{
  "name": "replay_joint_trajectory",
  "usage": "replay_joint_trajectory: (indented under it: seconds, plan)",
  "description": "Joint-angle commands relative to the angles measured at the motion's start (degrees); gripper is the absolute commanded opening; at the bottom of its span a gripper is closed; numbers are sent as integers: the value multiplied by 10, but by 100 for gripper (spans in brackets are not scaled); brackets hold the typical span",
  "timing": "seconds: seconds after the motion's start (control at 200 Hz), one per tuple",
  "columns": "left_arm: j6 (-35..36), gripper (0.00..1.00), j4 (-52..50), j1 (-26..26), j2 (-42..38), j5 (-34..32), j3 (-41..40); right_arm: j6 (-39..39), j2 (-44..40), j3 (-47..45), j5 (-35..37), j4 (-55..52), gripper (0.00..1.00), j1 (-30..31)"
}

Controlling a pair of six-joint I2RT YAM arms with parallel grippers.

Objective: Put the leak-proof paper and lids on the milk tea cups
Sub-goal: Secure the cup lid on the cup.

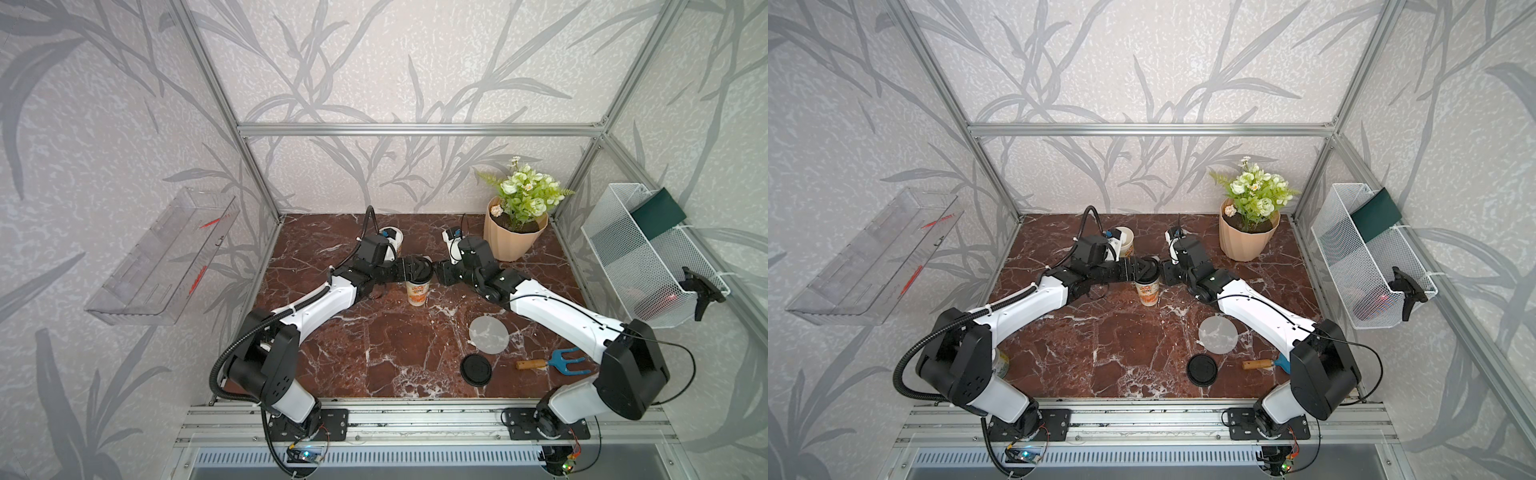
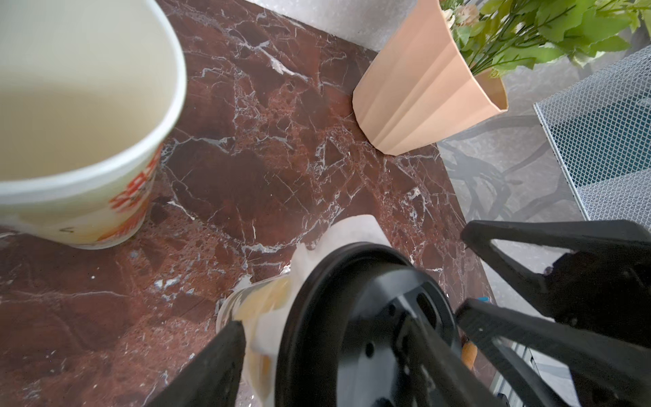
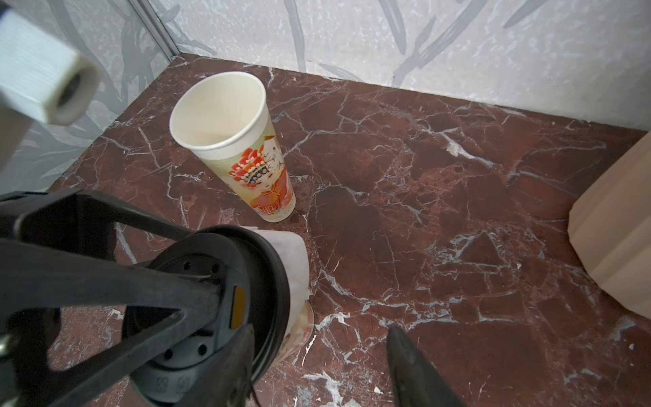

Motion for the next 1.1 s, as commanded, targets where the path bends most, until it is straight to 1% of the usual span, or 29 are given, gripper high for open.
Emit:
replay_joint_trajectory:
  seconds: [0.0, 0.08, 0.29, 0.36, 0.45, 0.91, 0.995, 1.1]
  plan:
    - [26, 73, -119, 4, 2, -26, -7, -3, -34, -13, -11, 17, 63, -4]
    - [28, 74, -123, 5, -1, -27, -3, -2, -39, -18, -23, 21, 63, -5]
    - [29, 79, -125, 10, -25, -38, 1, 0, -61, -62, -40, 65, 72, -5]
    - [30, 80, -116, 10, -30, -40, 4, 2, -60, -68, -42, 68, 73, -5]
    - [35, 81, -131, 11, -26, -38, 20, 2, -59, -74, -41, 69, 75, -5]
    - [38, 81, -131, 16, 24, -4, 68, 3, -67, -93, -42, 79, 76, -13]
    - [36, 80, -129, 16, 33, -2, 64, 3, -69, -94, -47, 86, 77, -12]
    - [25, 77, -105, 17, 43, 6, 40, 8, -55, -79, -53, 90, 77, -13]
